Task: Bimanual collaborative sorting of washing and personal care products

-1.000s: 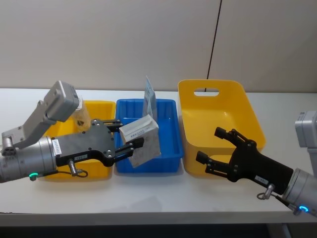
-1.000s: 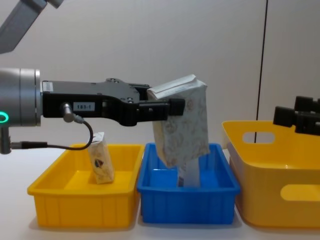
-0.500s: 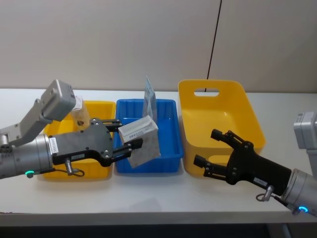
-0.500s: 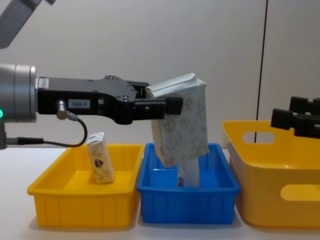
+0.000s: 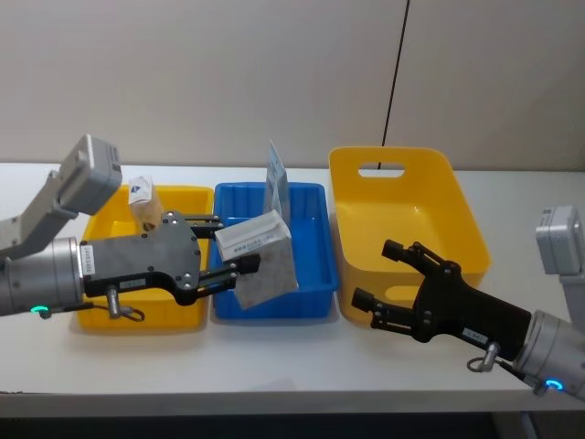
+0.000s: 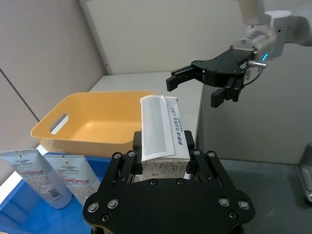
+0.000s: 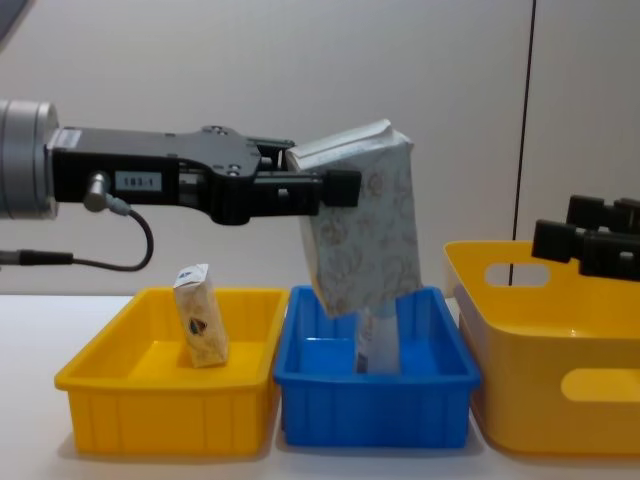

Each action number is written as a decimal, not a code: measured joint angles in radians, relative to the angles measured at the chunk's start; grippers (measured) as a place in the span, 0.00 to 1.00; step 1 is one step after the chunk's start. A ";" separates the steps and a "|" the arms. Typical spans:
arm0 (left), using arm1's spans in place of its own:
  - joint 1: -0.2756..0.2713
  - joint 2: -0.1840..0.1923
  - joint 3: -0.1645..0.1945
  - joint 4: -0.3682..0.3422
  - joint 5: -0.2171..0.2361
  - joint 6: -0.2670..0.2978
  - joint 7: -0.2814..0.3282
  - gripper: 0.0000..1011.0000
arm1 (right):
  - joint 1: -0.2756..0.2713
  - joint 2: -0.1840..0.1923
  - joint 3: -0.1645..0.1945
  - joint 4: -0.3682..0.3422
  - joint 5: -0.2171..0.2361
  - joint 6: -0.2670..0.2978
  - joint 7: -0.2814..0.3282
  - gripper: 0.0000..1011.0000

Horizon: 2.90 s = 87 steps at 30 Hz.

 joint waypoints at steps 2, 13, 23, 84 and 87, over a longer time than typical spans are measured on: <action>-0.005 0.004 0.000 -0.001 -0.007 -0.001 -0.011 0.41 | 0.002 0.000 -0.002 0.002 0.001 0.000 0.001 0.99; -0.020 0.009 0.008 0.001 -0.038 -0.012 -0.051 0.41 | 0.018 0.001 -0.020 0.012 0.008 -0.005 0.010 0.99; -0.028 0.003 0.020 0.008 -0.059 -0.028 -0.075 0.41 | 0.048 -0.004 -0.044 0.028 0.013 -0.014 0.035 0.99; -0.058 0.021 0.085 -0.021 -0.103 -0.058 -0.130 0.41 | 0.349 -0.021 -0.253 0.188 0.000 0.019 0.339 0.99; -0.059 0.022 0.086 -0.022 -0.104 -0.058 -0.130 0.41 | 0.354 -0.023 -0.257 0.191 0.000 0.018 0.336 0.99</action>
